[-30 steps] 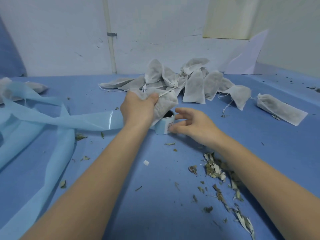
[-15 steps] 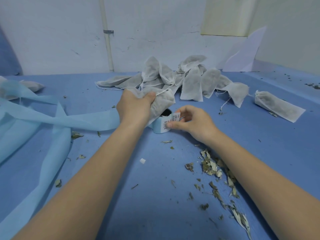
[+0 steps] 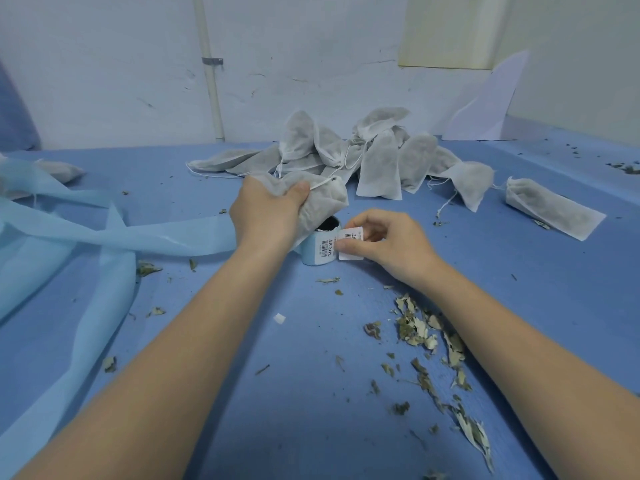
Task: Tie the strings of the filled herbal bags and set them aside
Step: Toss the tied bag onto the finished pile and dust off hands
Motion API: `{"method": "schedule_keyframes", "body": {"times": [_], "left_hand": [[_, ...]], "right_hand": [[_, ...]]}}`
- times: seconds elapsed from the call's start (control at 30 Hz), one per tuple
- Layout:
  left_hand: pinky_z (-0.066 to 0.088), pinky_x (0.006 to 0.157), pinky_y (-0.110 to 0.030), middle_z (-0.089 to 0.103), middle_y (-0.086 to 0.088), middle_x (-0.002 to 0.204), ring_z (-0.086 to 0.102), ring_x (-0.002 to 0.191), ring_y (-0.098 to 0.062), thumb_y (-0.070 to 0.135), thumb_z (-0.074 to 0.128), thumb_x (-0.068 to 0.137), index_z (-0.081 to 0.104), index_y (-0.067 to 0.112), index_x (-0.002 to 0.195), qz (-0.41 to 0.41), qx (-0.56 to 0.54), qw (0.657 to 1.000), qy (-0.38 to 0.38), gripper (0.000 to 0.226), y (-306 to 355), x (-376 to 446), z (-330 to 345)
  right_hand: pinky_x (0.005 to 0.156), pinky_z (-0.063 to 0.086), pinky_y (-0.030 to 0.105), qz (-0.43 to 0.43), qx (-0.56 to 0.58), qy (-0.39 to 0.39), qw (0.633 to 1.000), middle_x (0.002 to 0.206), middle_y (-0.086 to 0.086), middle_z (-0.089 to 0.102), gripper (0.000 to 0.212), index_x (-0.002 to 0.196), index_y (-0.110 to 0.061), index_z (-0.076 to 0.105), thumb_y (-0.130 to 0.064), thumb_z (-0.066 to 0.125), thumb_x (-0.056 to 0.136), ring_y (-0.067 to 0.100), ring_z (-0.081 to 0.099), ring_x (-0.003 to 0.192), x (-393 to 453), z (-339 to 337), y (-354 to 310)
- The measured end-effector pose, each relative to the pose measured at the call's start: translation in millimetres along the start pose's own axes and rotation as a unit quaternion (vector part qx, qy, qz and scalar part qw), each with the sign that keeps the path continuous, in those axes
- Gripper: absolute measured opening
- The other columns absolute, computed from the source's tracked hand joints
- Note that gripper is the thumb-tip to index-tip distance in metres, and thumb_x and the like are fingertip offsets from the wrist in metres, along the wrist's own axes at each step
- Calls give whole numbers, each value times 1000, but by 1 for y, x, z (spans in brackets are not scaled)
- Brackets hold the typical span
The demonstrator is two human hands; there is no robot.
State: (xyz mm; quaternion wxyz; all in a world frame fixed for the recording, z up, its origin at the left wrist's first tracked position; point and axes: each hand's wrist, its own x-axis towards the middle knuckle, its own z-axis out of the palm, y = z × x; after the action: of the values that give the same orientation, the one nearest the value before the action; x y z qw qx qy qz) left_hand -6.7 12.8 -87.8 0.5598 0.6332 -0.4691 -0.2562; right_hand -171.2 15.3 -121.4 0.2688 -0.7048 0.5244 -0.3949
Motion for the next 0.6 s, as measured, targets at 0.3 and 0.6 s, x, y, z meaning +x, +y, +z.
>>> {"method": "schedule_keyframes", "body": {"times": [0.3, 0.6], "left_hand": [[42, 88, -27, 64, -3, 114, 56, 109, -21, 38, 69, 82, 59, 10, 114, 26, -23, 999, 10, 44, 0, -1, -2], [49, 93, -40, 71, -3, 100, 65, 101, -21, 29, 78, 75, 69, 18, 96, 91, -93, 985, -114, 25, 13, -14, -8]], "right_hand": [[63, 45, 16, -10, 17, -86, 996, 75, -2, 71, 3, 81, -28, 75, -27, 77, 79, 2, 55, 63, -8, -17, -11], [72, 50, 34, -129, 139, 6, 982, 79, 6, 70, 18, 86, -34, 74, -30, 78, 69, 21, 56, 70, -12, -31, -45]]}}
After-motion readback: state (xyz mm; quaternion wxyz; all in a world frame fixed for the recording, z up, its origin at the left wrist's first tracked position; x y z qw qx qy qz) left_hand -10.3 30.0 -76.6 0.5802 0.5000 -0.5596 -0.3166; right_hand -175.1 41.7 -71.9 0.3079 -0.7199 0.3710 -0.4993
